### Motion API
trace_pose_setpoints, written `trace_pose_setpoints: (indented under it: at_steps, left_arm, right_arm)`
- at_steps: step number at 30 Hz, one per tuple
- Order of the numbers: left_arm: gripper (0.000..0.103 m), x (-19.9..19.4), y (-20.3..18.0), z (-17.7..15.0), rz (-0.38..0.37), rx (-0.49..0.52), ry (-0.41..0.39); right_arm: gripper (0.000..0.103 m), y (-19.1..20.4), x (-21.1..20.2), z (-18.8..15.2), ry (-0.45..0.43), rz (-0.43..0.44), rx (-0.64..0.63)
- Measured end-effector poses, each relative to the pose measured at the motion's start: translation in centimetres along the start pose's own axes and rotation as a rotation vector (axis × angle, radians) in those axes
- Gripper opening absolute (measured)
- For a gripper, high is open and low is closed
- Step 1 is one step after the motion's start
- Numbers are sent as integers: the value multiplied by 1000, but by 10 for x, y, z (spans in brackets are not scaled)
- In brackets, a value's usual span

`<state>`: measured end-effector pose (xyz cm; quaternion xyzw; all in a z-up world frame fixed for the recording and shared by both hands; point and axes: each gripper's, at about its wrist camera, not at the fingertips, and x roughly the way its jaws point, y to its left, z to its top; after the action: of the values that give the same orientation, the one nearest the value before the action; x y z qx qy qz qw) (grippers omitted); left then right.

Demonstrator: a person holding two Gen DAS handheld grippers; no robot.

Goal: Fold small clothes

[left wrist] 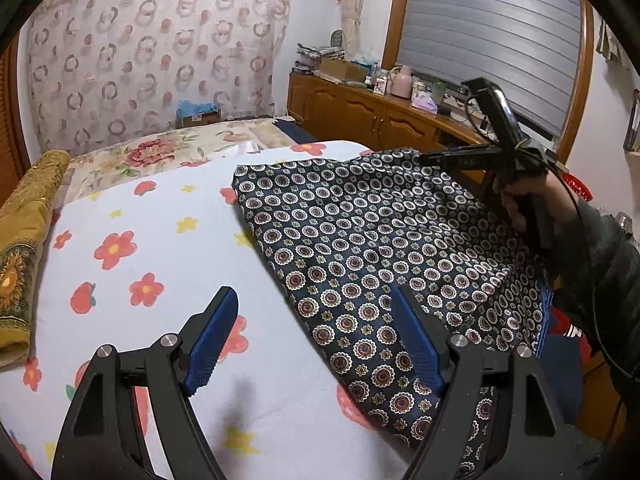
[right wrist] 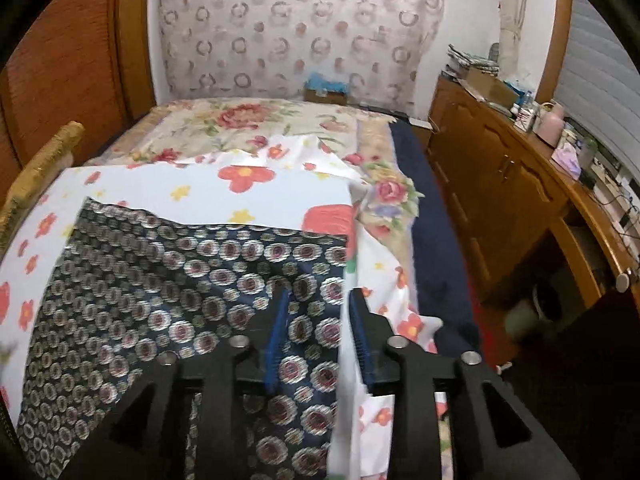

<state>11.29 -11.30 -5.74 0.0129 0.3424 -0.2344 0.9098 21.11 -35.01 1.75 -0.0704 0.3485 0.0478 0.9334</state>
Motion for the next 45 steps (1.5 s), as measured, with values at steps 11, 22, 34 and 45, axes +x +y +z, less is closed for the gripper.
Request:
trace_pose_setpoints:
  at_steps: [11, 22, 34, 45]
  left_arm:
    - [80, 9, -10, -6, -10, 18, 33]
    - [80, 14, -25, -19, -29, 47, 79]
    - [79, 21, -38, -36, -54, 71, 159]
    - [79, 19, -45, -48, -64, 91, 205]
  right_arm:
    - [42, 14, -32, -40, -49, 44, 12]
    - [47, 22, -94, -118, -60, 48, 23]
    - [49, 23, -125, -176, 34, -27, 46]
    - [49, 13, -135, -203, 89, 72, 59]
